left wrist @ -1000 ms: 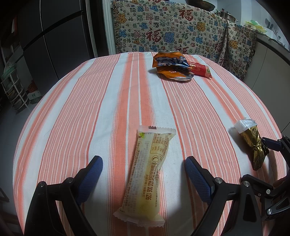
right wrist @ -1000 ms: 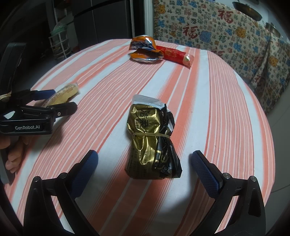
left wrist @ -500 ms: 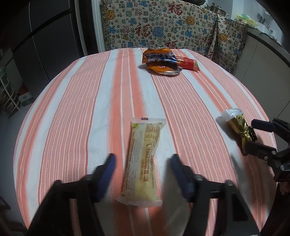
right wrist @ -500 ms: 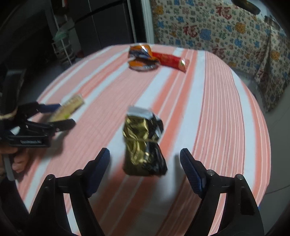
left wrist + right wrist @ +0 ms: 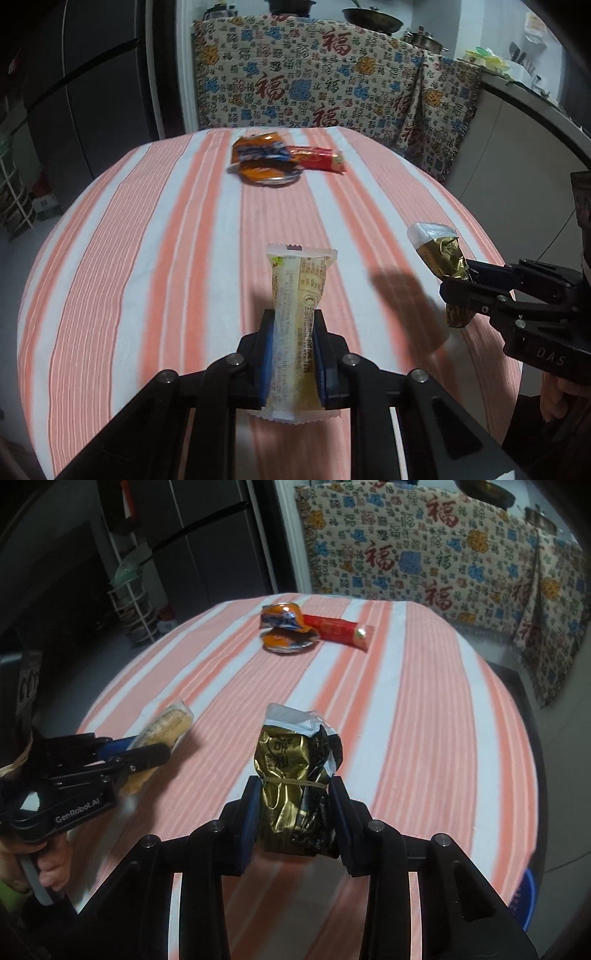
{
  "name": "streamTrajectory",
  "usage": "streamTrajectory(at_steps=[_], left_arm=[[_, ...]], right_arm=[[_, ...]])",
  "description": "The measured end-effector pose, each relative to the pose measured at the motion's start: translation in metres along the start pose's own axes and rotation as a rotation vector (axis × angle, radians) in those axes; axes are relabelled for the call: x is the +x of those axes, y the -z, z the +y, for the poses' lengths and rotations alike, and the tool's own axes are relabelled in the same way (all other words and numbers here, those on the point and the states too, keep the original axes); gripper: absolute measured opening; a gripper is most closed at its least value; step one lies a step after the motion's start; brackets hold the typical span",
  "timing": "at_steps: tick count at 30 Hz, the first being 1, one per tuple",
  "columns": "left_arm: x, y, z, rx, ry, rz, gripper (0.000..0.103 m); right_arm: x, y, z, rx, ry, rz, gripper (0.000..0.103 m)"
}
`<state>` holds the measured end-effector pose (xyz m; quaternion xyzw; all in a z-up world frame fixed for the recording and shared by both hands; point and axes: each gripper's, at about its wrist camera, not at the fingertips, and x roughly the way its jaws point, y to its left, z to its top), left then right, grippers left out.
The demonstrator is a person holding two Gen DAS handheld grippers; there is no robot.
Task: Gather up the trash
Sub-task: 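Grasp the cream bar wrapper with the left tool while the right tool holds the gold candy, then carry the bar wrapper with the left tool while the right tool carries the candy to the basket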
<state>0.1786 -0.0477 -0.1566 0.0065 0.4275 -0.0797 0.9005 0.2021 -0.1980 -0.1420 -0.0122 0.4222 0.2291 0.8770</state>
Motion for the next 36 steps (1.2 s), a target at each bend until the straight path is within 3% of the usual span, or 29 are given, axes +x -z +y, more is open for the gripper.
streamTrajectory(at_steps=[20, 36], left_arm=[[-0.006, -0.002, -0.099, 0.133, 0.017, -0.028, 0.018], [0.007, 0.0, -0.131, 0.166, 0.066, -0.004, 0.018]], right_arm=[[-0.052, 0.041, -0.066, 0.105, 0.06, -0.034, 0.037], [-0.061, 0.058, -0.088, 0.149, 0.07, -0.02, 0.037]])
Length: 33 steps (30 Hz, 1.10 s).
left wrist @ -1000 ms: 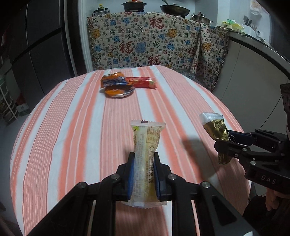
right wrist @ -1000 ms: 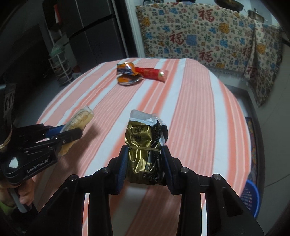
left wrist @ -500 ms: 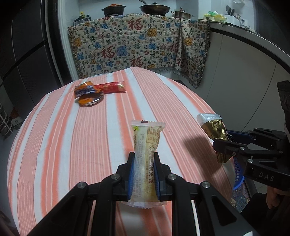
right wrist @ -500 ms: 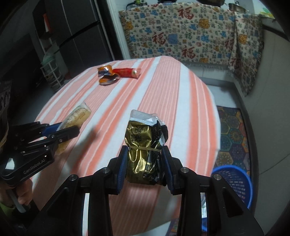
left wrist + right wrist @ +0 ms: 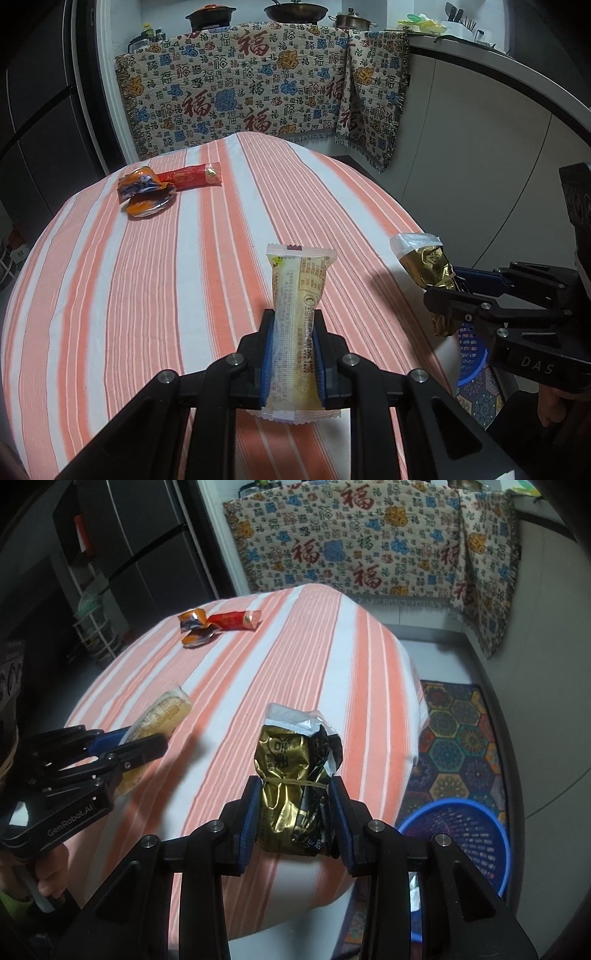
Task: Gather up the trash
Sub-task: 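Carry the bar wrapper with the left tool while the right tool carries the candy to the basket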
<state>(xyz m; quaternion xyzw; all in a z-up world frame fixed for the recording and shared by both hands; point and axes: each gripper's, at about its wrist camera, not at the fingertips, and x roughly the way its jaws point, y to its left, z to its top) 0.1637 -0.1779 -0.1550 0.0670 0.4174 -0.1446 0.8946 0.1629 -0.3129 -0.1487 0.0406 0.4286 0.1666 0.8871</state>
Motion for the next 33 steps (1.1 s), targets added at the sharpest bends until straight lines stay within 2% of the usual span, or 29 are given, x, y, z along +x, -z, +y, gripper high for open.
streamTrajectory(at_steps=[11, 17, 23, 27, 31, 33], left_arm=[[0.004, 0.0, -0.01, 0.011, 0.027, 0.013, 0.018], [0.004, -0.006, -0.025, 0.026, 0.07, 0.023, 0.018], [0.016, -0.024, -0.067, 0.047, 0.211, 0.054, 0.018], [0.029, -0.034, -0.11, 0.078, 0.31, 0.092, 0.019], [0.048, -0.039, -0.152, 0.113, 0.387, 0.124, 0.019], [0.06, -0.04, -0.169, 0.111, 0.426, 0.151, 0.019]], right_arm=[[-0.003, 0.003, -0.008, 0.023, -0.007, -0.001, 0.037], [-0.015, 0.005, -0.033, 0.081, 0.003, -0.004, 0.037], [-0.044, -0.004, -0.091, 0.107, 0.171, 0.038, 0.038], [-0.051, 0.011, -0.137, 0.159, 0.283, 0.052, 0.038], [-0.051, 0.043, -0.187, 0.318, 0.283, 0.081, 0.038], [-0.057, 0.047, -0.196, 0.339, 0.273, 0.069, 0.038]])
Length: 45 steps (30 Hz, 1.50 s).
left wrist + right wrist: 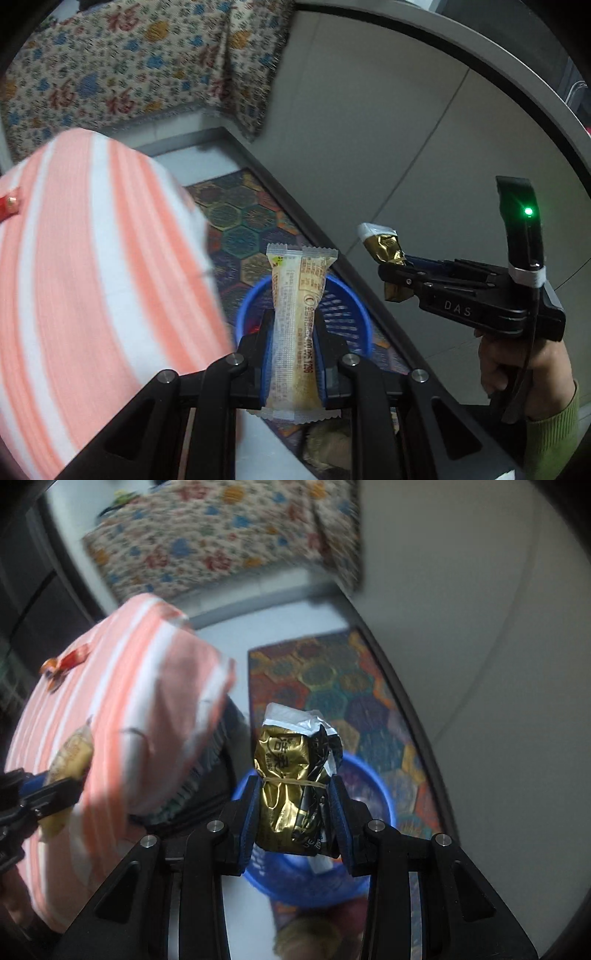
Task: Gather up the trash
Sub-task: 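Carry the bar wrapper with the left tool while the right tool carries the candy to the basket, then release both items into the basket and bring both tools back over the table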
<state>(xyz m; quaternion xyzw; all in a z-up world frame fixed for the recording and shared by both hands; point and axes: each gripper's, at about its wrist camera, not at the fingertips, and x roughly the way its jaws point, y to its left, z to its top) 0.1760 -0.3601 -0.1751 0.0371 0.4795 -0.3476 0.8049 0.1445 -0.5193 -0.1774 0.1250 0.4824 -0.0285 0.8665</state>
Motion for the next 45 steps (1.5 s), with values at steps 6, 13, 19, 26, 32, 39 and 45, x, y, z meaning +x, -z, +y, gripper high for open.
streamTrajectory(at_steps=[6, 13, 19, 26, 32, 39, 45], left_arm=[[0.044, -0.01, -0.019, 0.015, 0.051, 0.06, 0.019], [0.074, -0.017, -0.025, 0.008, 0.056, 0.092, 0.02], [0.094, -0.024, -0.021, -0.042, 0.049, 0.081, 0.051], [0.054, -0.015, -0.007, -0.031, -0.017, 0.004, 0.051], [-0.011, 0.022, 0.03, -0.019, -0.139, -0.08, 0.057], [-0.082, 0.07, 0.113, -0.085, -0.348, -0.127, 0.057], [-0.126, 0.101, 0.19, -0.227, -0.465, -0.146, 0.061]], right_arm=[[0.0, 0.005, -0.026, 0.058, -0.017, 0.025, 0.038], [-0.005, 0.007, -0.04, 0.112, -0.036, 0.011, 0.038], [-0.009, 0.008, -0.05, 0.157, -0.042, -0.013, 0.055], [-0.02, 0.003, -0.046, 0.156, 0.009, -0.078, 0.078], [-0.026, -0.005, -0.013, 0.074, 0.073, -0.12, 0.085], [-0.023, -0.017, 0.074, -0.068, 0.003, -0.188, 0.087], [-0.002, -0.014, 0.193, -0.275, -0.123, -0.211, 0.087]])
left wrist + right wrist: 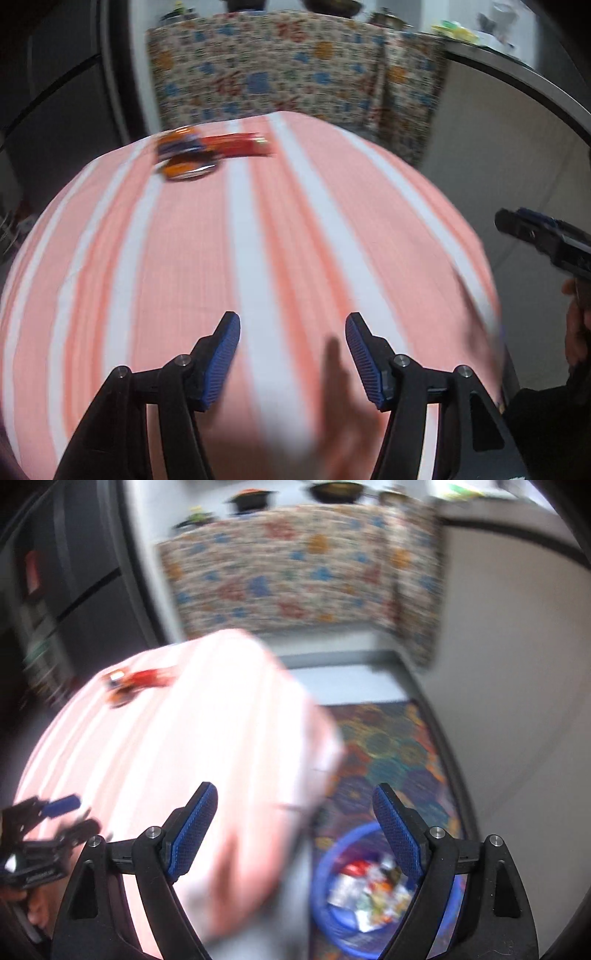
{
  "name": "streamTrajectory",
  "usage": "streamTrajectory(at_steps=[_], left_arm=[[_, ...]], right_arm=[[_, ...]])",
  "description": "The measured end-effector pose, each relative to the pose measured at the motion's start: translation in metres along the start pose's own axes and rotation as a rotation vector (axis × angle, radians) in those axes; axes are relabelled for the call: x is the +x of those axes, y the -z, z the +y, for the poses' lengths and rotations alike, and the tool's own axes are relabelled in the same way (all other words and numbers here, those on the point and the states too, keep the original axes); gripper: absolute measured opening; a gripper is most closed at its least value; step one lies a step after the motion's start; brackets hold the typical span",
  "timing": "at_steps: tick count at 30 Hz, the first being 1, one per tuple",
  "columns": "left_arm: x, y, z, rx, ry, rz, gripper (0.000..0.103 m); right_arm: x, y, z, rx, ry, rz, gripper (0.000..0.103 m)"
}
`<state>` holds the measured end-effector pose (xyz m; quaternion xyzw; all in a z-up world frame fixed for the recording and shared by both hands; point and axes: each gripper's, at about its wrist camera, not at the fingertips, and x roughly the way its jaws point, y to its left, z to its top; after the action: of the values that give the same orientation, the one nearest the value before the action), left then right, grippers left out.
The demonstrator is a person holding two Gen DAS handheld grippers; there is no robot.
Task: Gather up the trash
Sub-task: 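Release both items into the basket and bring both tools back over the table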
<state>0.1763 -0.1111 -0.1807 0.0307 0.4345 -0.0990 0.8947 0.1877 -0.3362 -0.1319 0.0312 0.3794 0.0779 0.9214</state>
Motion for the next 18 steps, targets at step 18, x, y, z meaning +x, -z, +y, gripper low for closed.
streamTrajectory(at_steps=[18], left_arm=[[0.103, -0.104, 0.1, -0.007, -0.062, 0.03, 0.091]], right_arm=[[0.082, 0.023, 0.144, -0.304, -0.133, 0.152, 0.088]])
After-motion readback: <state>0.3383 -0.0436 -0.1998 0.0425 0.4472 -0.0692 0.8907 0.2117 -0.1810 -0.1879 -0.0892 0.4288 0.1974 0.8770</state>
